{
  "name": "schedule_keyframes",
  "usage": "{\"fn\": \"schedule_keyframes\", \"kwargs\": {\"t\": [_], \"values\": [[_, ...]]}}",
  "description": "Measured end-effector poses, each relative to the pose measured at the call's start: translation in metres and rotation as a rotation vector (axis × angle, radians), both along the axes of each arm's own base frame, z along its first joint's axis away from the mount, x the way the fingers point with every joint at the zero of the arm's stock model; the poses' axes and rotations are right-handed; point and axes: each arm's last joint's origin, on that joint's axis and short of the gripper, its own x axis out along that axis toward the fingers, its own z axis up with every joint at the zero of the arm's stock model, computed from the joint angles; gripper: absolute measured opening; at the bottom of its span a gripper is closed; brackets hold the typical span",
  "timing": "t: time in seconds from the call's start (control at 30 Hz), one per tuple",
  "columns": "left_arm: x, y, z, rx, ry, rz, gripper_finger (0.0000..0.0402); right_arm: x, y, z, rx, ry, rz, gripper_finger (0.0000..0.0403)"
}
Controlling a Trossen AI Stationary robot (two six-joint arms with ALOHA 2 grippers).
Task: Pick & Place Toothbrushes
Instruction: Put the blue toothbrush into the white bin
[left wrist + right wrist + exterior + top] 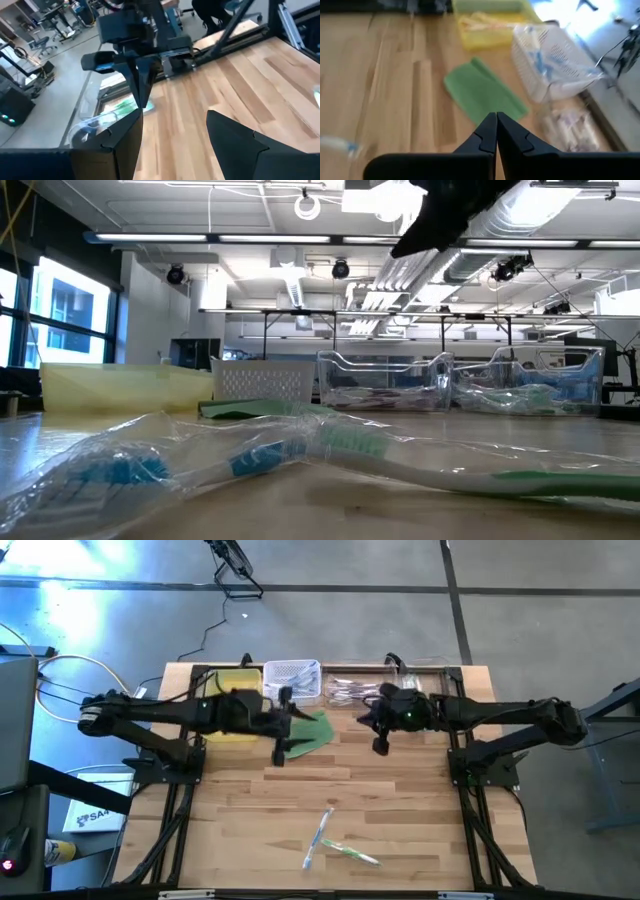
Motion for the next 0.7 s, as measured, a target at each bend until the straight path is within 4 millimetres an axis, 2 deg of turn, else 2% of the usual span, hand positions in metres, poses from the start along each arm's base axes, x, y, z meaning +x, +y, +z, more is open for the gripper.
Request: {"fn": "schedule_keyframes", "kwargs": {"t": [0.17,0.4,0.7], "values": [[-0.002,-0.023,-0.006,-0.025,0.034,-0.024,0.0213,-0.003,0.017,-0.004,0.073,0.046,0.061,0.0003],[-0.004,-0.052,-0.008,-0.033,0.043,-0.118,0.0213,0.002,0.047,0.005,0.128,-0.056,0.253,0.0004],[-0.008,-0.073,-0.004,-0.067,0.001,-0.183,0.0213,0.002,0.061,0.007,0.194,-0.08,0.29,0.0004]]}}
